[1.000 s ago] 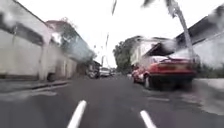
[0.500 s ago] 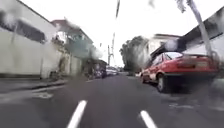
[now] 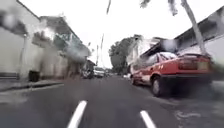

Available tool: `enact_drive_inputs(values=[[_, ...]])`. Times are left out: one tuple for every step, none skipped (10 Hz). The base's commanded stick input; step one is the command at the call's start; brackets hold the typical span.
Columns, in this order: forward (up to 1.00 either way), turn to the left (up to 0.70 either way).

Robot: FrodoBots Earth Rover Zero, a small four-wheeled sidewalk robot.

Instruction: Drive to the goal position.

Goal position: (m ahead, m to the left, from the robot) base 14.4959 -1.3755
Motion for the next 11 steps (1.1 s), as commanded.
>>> enact_drive_inputs(values=[[1.0,0.15],[1.0,0.11],[1.0,-0.24],[1.0,-0.4],[1.0,-0.4],[1.0,-0.36],[1.0,-0.13],[1.0,0.15],[1.0,0.03],[1.0,0.14],[1.0,0.0]])
